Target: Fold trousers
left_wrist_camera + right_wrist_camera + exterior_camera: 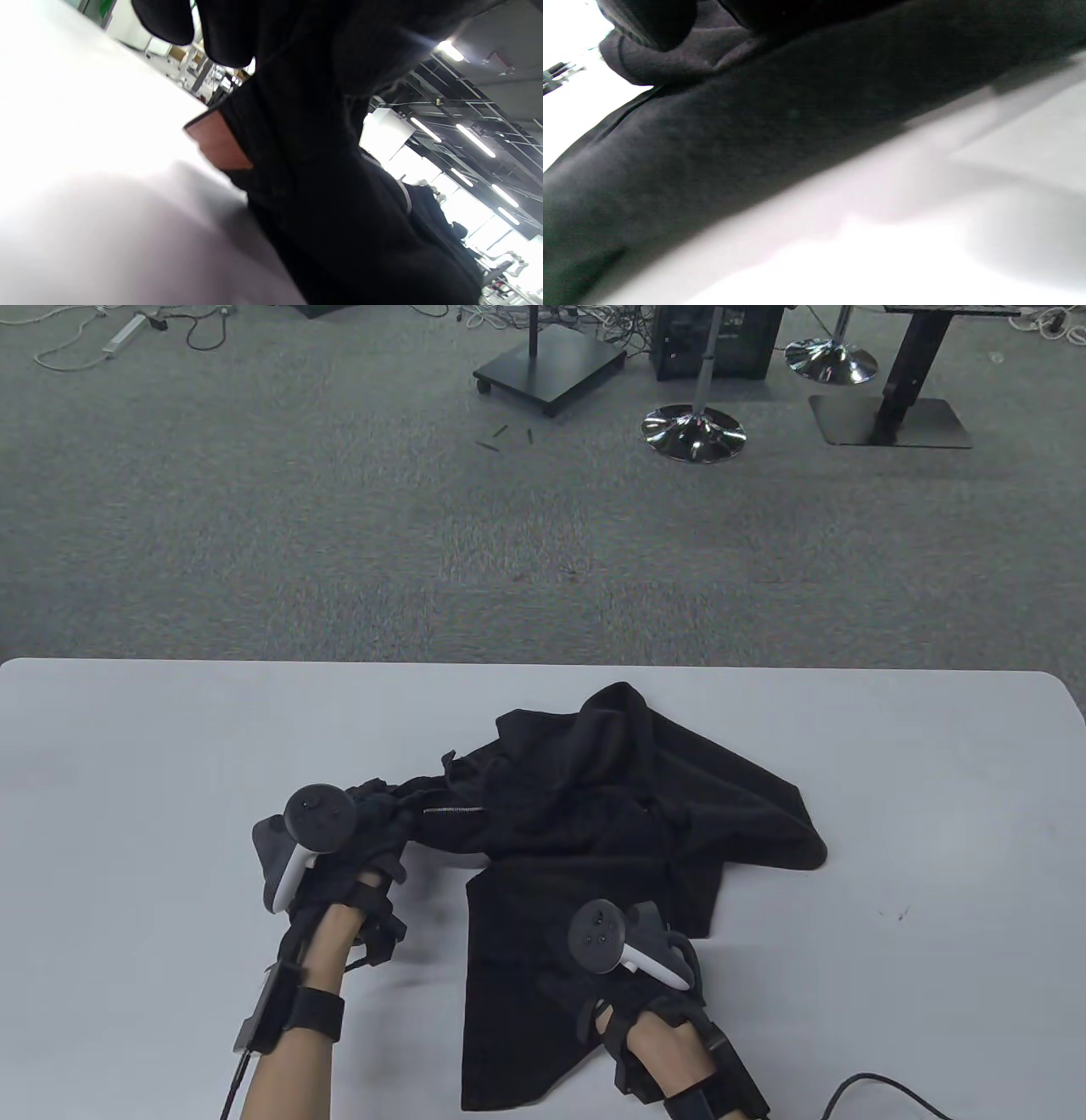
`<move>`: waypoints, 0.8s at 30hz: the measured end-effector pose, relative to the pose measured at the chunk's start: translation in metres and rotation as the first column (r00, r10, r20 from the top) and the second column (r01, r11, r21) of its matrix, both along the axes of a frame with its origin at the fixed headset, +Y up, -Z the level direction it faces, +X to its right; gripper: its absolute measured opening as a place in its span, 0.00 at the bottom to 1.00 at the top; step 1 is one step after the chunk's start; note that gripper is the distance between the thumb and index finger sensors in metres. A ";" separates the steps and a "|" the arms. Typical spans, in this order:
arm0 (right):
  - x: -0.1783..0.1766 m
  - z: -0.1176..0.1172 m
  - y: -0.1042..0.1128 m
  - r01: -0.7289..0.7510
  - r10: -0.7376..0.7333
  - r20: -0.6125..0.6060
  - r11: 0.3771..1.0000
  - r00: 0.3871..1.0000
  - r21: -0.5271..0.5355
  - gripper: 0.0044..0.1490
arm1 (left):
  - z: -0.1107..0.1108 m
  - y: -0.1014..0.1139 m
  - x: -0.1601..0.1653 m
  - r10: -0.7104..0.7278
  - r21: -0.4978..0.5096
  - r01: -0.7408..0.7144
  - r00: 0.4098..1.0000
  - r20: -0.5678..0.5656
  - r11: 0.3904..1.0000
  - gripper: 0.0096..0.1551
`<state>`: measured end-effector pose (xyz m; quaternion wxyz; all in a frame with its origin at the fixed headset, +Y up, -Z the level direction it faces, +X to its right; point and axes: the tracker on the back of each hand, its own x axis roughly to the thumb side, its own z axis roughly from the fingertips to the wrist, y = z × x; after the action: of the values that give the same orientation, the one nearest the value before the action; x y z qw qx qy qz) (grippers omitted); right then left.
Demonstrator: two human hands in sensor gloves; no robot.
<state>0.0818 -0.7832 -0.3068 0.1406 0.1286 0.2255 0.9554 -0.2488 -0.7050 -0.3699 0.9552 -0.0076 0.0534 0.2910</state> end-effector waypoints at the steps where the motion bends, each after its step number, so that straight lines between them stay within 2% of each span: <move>1: 0.007 -0.002 0.001 0.006 -0.006 0.036 1.000 0.999 -0.006 0.43 | 0.005 0.009 0.000 -0.032 0.015 0.032 0.999 0.002 0.999 0.25; 7: 0.045 -0.010 0.007 -0.042 0.052 0.206 0.998 0.977 -0.056 0.41 | 0.026 0.041 -0.006 -0.065 0.063 0.063 0.998 0.019 0.996 0.25; 11: 0.080 -0.018 0.010 -0.019 0.058 0.365 0.994 0.929 -0.111 0.39 | 0.045 0.064 -0.017 -0.137 0.111 0.136 0.991 0.004 0.985 0.24; 15: 0.113 -0.031 0.016 -0.096 0.165 0.457 0.981 0.874 -0.169 0.39 | 0.062 0.075 -0.036 -0.193 0.134 0.195 0.981 -0.033 0.971 0.24; 19: 0.144 -0.040 0.016 -0.155 0.230 0.520 0.971 0.823 -0.184 0.40 | 0.071 0.066 -0.058 -0.239 0.100 0.247 0.967 -0.086 0.964 0.24; 24: 0.161 -0.043 0.015 -0.104 0.177 0.571 0.982 0.802 -0.159 0.39 | 0.074 0.021 -0.078 -0.262 -0.066 0.258 0.961 -0.082 0.964 0.24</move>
<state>0.2428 -0.7680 -0.3498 0.1390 -0.1955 0.2373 0.9414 -0.3263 -0.6836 -0.2957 0.9812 -0.0133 0.1048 0.1615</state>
